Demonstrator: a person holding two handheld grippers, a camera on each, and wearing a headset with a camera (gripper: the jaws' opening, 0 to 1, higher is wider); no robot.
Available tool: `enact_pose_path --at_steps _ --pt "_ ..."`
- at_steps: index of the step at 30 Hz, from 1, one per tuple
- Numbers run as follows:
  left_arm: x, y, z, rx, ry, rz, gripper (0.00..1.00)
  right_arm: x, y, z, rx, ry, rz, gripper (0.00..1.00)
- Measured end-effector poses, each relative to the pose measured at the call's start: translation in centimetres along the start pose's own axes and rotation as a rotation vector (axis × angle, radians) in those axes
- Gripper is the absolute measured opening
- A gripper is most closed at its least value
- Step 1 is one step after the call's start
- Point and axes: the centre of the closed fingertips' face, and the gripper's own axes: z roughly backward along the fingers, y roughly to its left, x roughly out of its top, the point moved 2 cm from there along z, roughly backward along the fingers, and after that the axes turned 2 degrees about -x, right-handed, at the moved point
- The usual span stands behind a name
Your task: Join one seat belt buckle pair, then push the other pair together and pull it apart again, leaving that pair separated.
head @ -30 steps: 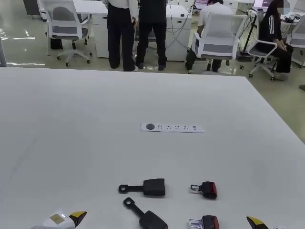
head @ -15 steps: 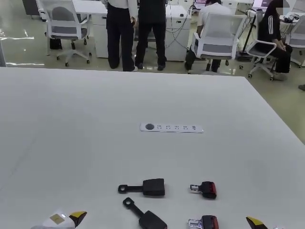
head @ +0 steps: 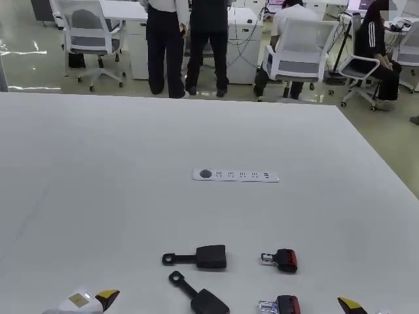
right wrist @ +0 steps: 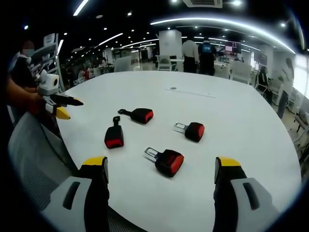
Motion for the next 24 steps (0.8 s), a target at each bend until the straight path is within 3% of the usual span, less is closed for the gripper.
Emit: enact_pose_path --at_steps 15,24 --pt "-0.48 0.21 -0.52 -0.023 0.014 -0.016 0.88 0.10 0.20 -0.07 0.030 0.018 0.034 0.91" --pt "-0.59 -0.29 -0.91 -0.040 0.031 -0.032 0.88 -0.17 -0.02 -0.49 0.039 0.025 0.041 0.91"
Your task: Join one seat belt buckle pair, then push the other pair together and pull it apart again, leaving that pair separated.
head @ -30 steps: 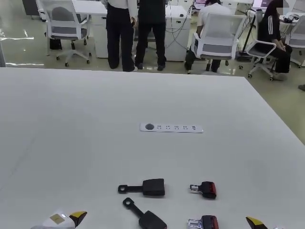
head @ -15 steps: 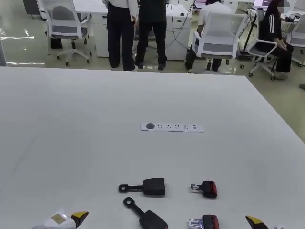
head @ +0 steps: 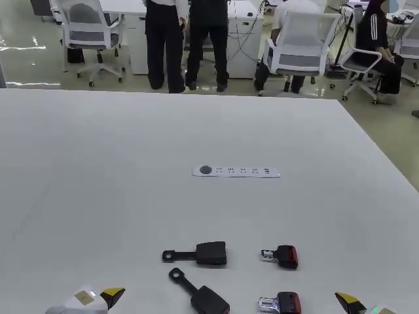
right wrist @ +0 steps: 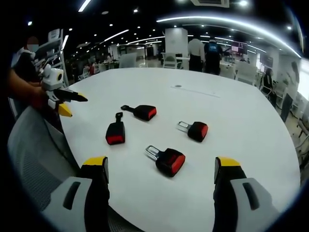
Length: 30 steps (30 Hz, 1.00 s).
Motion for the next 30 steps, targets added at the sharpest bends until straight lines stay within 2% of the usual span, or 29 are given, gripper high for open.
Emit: enact_pose_path --at_steps 19,23,29,30 --pt "-0.2 -0.2 -2.1 -0.028 0.020 -0.011 0.87 0.0 0.3 -1.1 0.033 0.022 0.015 0.91" --pt "0.0 -0.7 -2.6 -0.043 0.018 -0.030 0.85 -0.1 0.3 -1.3 0.043 0.029 0.022 0.91" --pt "0.2 -0.8 -3.6 -0.056 0.025 -0.026 0.83 -0.5 -0.1 -1.8 0.060 0.040 0.036 0.90" --pt "0.4 -1.1 -3.8 -0.058 0.028 -0.026 0.83 -0.5 -0.2 -1.8 0.063 0.042 0.043 0.90"
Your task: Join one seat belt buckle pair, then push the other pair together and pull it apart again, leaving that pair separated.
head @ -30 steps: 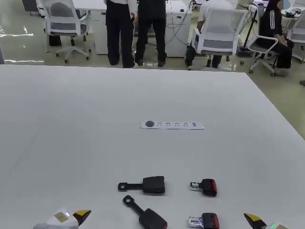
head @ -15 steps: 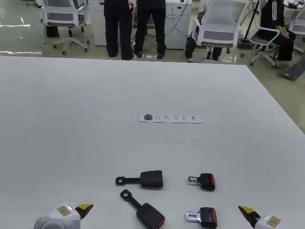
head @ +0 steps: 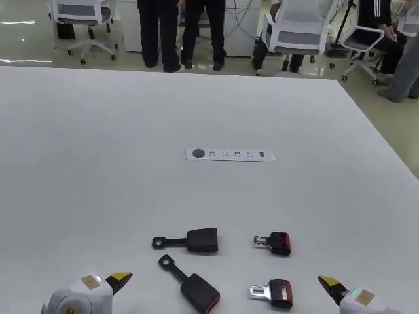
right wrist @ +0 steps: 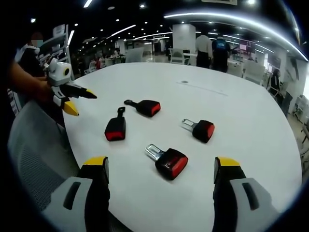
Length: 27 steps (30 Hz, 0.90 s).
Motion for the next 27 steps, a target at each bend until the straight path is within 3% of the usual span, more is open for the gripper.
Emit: enact_pose_path --at_steps 13,21,27 --pt "1.1 -0.7 -1.8 -0.048 0.005 -0.054 0.78 0.2 -1.3 -1.4 0.036 0.009 0.019 0.90" --pt "1.3 -0.9 -2.7 -0.080 0.038 -0.099 0.76 0.0 -1.4 -2.4 0.075 0.028 0.032 0.87" --pt "1.2 -1.2 -3.5 -0.127 0.090 -0.182 0.74 -0.1 -1.3 -3.0 0.107 0.049 0.057 0.86"
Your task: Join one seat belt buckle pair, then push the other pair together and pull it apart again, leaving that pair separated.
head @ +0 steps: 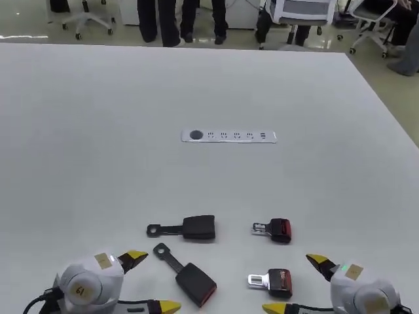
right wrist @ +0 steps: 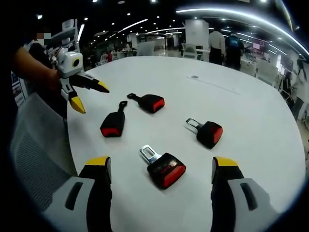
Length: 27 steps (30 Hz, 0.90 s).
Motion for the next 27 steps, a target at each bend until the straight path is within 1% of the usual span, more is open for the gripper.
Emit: enact_pose_path --at_steps 2,3,4,8,10,12,17,19,22,27 --pt "-0.2 0.0 -0.3 -0.017 0.019 -0.026 0.74 0.0 -0.2 -0.2 0.010 0.004 0.000 0.86" --pt "0.0 0.0 -0.4 -0.025 0.024 -0.031 0.74 -0.1 -0.2 -0.3 0.017 0.008 0.003 0.86" --pt "0.1 0.0 -0.7 -0.035 0.033 -0.049 0.73 -0.1 -0.2 -0.3 0.023 0.013 0.007 0.86" --pt "0.0 -0.1 -1.5 -0.073 0.063 -0.098 0.73 -0.2 0.0 -0.5 0.050 0.030 0.019 0.84" --pt "0.4 -0.2 -1.8 -0.096 0.078 -0.124 0.72 -0.4 -0.1 -0.5 0.060 0.040 0.024 0.81" --pt "0.4 -0.2 -2.2 -0.113 0.086 -0.145 0.72 -0.5 -0.1 -0.7 0.074 0.046 0.030 0.81" --pt "-0.1 -0.2 -3.2 -0.173 0.140 -0.234 0.70 -0.9 -0.2 -1.3 0.109 0.067 0.044 0.80" --pt "-0.1 -0.3 -3.6 -0.189 0.154 -0.267 0.70 -1.0 -0.4 -1.5 0.120 0.072 0.050 0.79" --pt "-0.4 -0.3 -4.1 -0.215 0.174 -0.297 0.70 -1.0 -0.3 -1.7 0.140 0.081 0.060 0.79" --pt "-0.9 -0.3 -4.9 -0.268 0.221 -0.379 0.69 -1.6 -0.1 -2.1 0.181 0.114 0.101 0.77"
